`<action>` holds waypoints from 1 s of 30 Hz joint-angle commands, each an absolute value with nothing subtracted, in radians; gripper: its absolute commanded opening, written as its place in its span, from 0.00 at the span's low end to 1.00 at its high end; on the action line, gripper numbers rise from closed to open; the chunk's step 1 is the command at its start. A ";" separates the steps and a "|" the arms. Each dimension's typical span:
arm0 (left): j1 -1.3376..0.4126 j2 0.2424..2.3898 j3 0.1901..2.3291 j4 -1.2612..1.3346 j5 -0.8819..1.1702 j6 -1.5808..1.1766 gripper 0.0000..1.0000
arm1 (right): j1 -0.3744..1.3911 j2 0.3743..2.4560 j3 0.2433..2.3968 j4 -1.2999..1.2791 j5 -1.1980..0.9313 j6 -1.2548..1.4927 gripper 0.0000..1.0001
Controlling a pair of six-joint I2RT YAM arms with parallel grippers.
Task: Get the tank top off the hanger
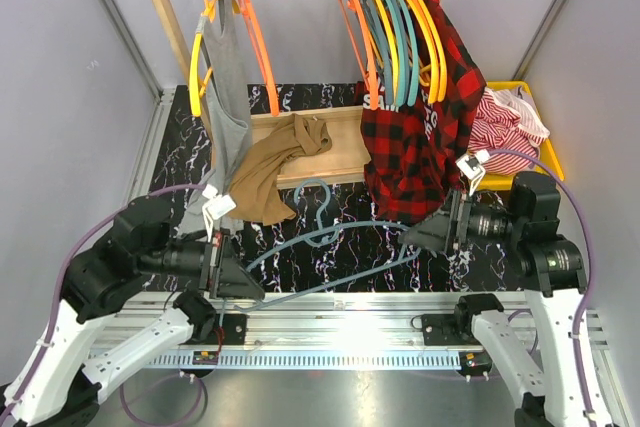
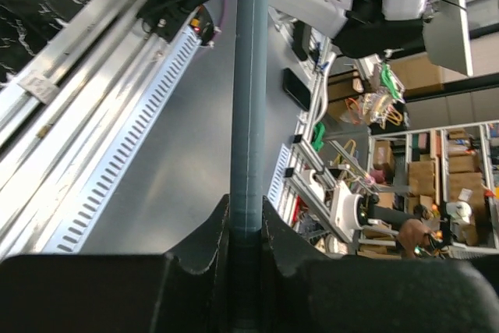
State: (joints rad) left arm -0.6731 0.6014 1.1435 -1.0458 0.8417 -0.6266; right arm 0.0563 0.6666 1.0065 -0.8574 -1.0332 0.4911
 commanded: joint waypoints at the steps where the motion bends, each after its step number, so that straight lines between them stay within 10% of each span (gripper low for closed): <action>1: -0.670 0.566 1.123 -0.986 0.965 -0.698 0.00 | 0.136 0.658 1.057 -0.750 -1.293 0.459 1.00; 7: -0.670 0.532 1.126 -0.994 0.930 -0.696 0.00 | 0.262 0.673 1.069 -0.741 -1.404 0.480 0.75; 10: -0.670 0.528 1.131 -0.991 0.922 -0.690 0.00 | 0.297 0.673 1.078 -0.771 -1.413 0.480 0.17; 12: -0.670 0.528 1.131 -0.996 0.913 -0.684 0.00 | 0.307 0.666 1.083 -0.785 -1.414 0.480 0.00; 14: -0.670 0.531 1.135 -1.005 0.876 -0.666 0.00 | 0.321 0.666 1.086 -0.785 -1.419 0.486 0.00; 15: -0.670 0.537 1.141 -1.043 0.850 -0.655 0.31 | 0.322 0.669 1.092 -0.802 -1.398 0.486 0.00; 16: -0.670 0.544 1.155 -1.072 0.763 -0.640 0.84 | 0.321 0.672 1.101 -0.814 -1.387 0.468 0.00; 17: -0.672 0.552 1.196 -1.110 0.699 -0.603 0.99 | 0.321 0.684 1.129 -0.834 -1.370 0.450 0.00; 23: -0.670 0.630 1.414 -1.417 -0.027 -0.580 0.99 | 0.322 0.842 1.409 -1.141 -0.771 0.239 0.00; 30: -0.670 0.591 1.431 -1.367 -0.212 -0.624 0.99 | 0.327 1.000 1.747 -1.161 -0.367 0.212 0.00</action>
State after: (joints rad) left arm -0.6720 0.6025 1.4223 -1.3342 -0.0380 -0.6086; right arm 0.3187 0.9585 1.6341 -1.1515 -0.6407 0.2565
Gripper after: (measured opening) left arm 0.988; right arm 0.221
